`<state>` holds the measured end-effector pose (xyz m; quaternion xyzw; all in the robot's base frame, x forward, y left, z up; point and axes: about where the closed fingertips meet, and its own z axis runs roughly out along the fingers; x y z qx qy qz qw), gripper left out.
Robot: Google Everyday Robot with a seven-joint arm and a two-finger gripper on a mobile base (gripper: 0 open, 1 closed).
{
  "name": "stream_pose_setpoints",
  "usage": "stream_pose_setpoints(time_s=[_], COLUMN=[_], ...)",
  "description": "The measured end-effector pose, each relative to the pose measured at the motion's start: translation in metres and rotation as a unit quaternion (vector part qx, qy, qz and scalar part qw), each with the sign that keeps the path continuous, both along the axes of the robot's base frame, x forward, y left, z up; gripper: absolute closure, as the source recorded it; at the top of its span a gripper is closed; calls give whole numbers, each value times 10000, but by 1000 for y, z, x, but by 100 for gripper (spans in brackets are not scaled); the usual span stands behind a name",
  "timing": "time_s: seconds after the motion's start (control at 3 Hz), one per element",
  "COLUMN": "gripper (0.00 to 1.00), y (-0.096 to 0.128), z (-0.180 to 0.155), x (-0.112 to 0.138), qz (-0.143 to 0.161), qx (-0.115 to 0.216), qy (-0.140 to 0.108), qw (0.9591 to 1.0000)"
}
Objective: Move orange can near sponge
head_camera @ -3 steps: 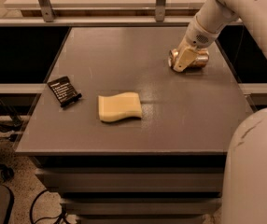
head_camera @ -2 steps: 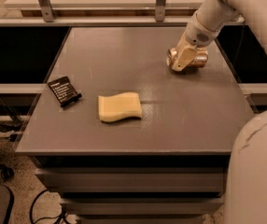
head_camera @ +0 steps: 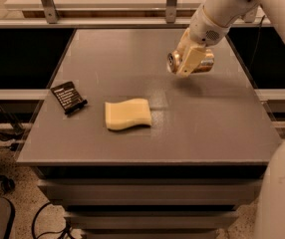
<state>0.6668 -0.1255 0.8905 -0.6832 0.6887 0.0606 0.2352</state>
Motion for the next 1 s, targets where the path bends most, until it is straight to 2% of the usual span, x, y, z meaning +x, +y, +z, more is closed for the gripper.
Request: stream_pose_setpoints(time_s=[0.33,0.67,1.0], gripper=[100,100,100], y=[40,40,49], z=[9,9,6], x=[-38,-38,-37], qz=[753,753,902], qx=[255,255,245], qy=[115,115,109], qw=[9968,9968,9956])
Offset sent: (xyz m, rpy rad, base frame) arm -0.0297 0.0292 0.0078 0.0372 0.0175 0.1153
